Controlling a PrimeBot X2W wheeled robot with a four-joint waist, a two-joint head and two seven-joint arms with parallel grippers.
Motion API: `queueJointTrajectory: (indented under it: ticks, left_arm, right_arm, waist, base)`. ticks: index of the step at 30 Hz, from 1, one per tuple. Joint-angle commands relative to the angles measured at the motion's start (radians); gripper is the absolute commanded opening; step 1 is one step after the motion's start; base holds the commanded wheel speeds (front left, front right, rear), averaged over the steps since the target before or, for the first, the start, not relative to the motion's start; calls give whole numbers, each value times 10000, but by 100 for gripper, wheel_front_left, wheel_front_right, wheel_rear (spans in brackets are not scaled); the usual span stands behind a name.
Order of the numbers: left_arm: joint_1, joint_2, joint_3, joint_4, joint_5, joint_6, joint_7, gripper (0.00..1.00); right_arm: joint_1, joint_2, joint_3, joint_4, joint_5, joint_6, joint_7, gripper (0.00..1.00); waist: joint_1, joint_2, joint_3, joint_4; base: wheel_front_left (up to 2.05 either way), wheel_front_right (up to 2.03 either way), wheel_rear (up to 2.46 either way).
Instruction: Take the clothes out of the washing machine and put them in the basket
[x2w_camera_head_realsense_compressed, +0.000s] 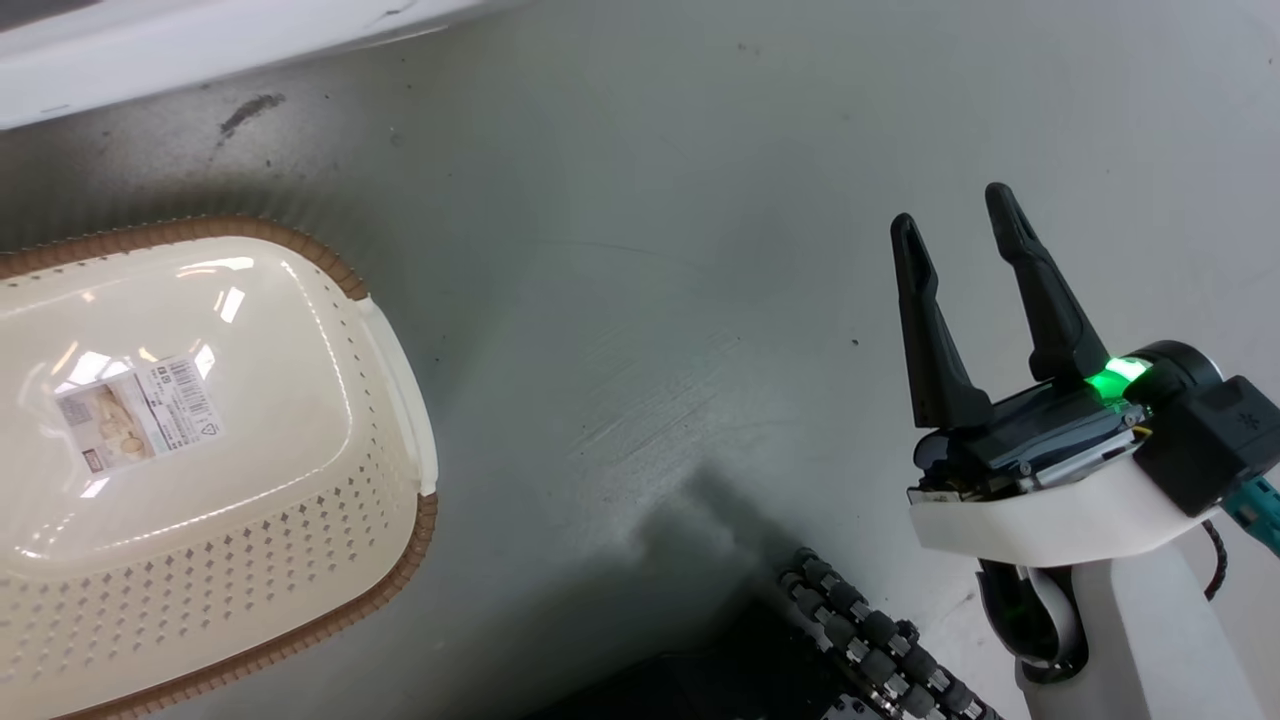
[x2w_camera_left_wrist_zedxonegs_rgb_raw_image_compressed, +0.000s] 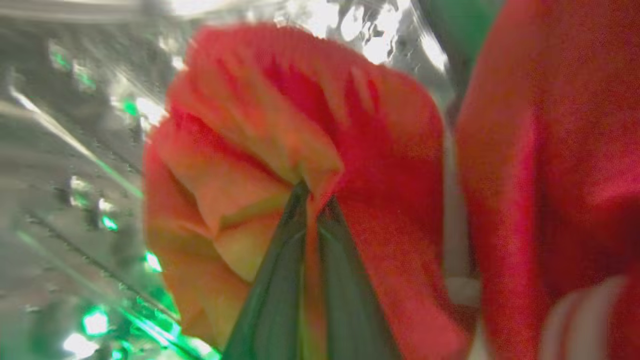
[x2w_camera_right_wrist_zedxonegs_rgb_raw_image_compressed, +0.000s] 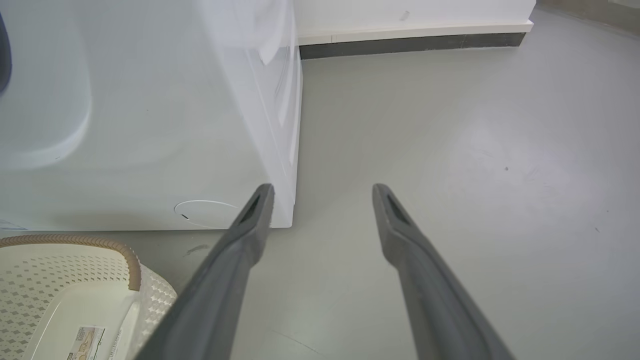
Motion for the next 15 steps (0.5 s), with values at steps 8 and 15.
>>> queueJointTrajectory:
  ticks: [8,15]
  left_arm:
    - [981,-441,210,220,-363,189,-2948,0]
    - [2398,-1163,646,719,-1027,528,-5691,0]
  right_arm:
    - [-220,4,-578,165,-335,-10,-26,100]
    - [-80,1,-1262,469,-696,-10,-25,100]
  waist:
    - [-1,0,-982,540]
    - [-1,0,-2197,1132]
  base:
    - [0,0,0]
    - [0,0,0]
